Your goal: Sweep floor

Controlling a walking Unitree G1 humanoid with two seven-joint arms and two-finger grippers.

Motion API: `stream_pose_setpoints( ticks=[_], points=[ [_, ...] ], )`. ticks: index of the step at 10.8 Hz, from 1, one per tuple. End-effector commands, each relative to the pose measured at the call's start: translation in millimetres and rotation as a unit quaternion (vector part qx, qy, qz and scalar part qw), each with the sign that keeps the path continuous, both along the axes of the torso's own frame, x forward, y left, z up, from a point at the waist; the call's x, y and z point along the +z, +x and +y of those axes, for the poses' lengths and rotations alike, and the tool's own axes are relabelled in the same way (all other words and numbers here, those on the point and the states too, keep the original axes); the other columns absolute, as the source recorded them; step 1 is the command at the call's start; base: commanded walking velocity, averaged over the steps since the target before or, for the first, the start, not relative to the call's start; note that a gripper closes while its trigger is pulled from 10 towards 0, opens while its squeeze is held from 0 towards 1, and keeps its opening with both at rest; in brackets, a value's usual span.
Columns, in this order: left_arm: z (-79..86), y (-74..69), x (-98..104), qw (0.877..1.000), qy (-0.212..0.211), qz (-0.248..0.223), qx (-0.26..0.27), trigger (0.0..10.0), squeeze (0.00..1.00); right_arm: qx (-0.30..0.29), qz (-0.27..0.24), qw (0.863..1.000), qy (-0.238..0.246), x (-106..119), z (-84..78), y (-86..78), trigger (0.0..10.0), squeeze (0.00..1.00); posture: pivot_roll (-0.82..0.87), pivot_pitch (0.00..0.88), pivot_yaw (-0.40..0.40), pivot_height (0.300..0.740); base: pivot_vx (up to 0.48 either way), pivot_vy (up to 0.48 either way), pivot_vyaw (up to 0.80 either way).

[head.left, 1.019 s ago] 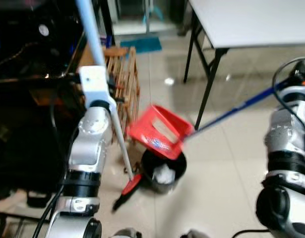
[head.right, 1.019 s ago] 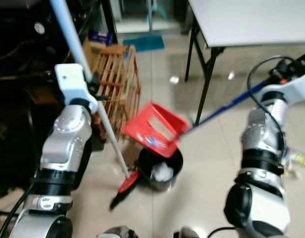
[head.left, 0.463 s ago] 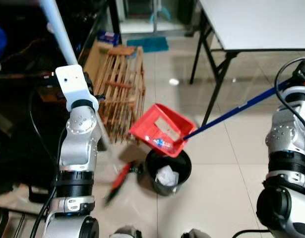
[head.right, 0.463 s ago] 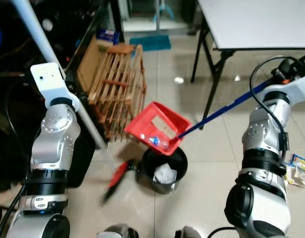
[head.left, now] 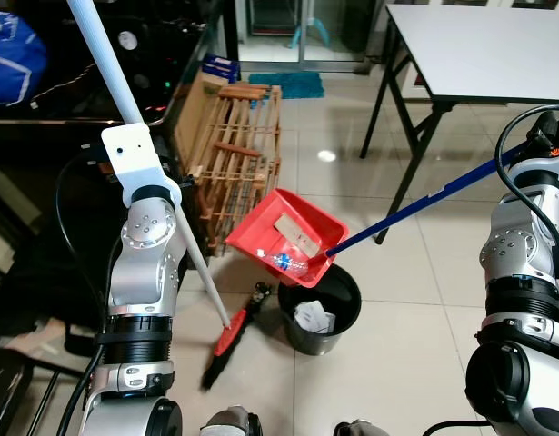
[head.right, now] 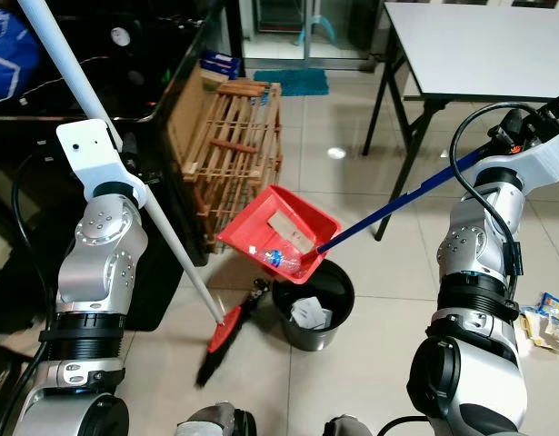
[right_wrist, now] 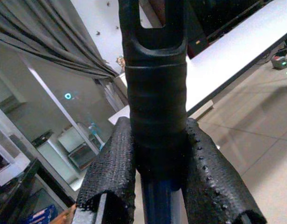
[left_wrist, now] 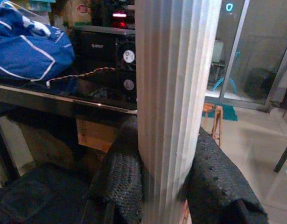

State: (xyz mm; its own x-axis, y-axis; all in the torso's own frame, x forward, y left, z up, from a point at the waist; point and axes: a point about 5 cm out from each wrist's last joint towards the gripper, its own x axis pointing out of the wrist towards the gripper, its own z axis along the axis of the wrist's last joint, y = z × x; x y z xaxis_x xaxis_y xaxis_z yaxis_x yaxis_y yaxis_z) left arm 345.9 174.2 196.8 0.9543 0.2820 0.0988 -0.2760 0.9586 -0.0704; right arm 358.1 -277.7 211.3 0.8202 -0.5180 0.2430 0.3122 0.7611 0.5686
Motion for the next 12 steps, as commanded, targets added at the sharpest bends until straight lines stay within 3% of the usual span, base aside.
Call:
stream_pose_setpoints(
  ticks=[1,3,5,6,8,10,12],
  points=[
    [-2.3,-0.3,7.2,1.0,0.006,-0.016,-0.01,10.0,0.0,-0.004,-0.036,0.999,0.006,15.3,-0.9,-0.6,10.0,0.0,0.0,0.067,0.054,0.74,0.251,0.0,0.0],
    [-7.4,-2.8,-10.2,0.999,0.006,-0.031,-0.042,10.0,0.0,-0.004,-0.036,0.999,0.007,14.9,-0.1,-0.4,10.0,0.0,0.0,0.07,0.055,0.74,0.253,0.0,0.0],
    [-3.1,-9.7,-29.9,0.998,0.043,-0.016,-0.046,10.0,0.0,-0.005,-0.035,0.999,0.008,14.0,-0.5,-1.1,10.0,0.0,0.0,0.073,0.057,0.74,0.253,0.0,0.0],
    [17.7,-12.0,-38.3,0.998,0.061,0.0,-0.025,10.0,0.0,-0.006,-0.034,0.999,0.008,12.7,-0.8,-1.6,10.0,0.0,0.0,0.075,0.06,0.74,0.262,0.0,0.0],
    [41.8,-15.6,-32.9,0.992,0.124,-0.012,-0.028,10.0,0.0,-0.007,-0.035,0.999,0.008,12.2,-0.5,-2.2,10.0,0.0,0.0,0.077,0.064,0.74,0.124,0.0,0.0],
    [70.8,-27.6,-43.8,0.984,0.176,0.004,-0.026,10.0,0.0,-0.007,-0.036,0.999,0.01,11.2,-0.1,-2.5,10.0,0.0,0.01,0.073,0.07,0.74,0.0,0.0,0.0],
    [82.9,-37.2,-57.8,0.983,0.181,0.022,-0.025,10.0,0.0,-0.008,-0.038,0.999,0.009,11.6,-1.0,-2.9,10.0,0.0,0.01,0.073,0.07,0.74,0.0,0.0,0.0]
  ],
)
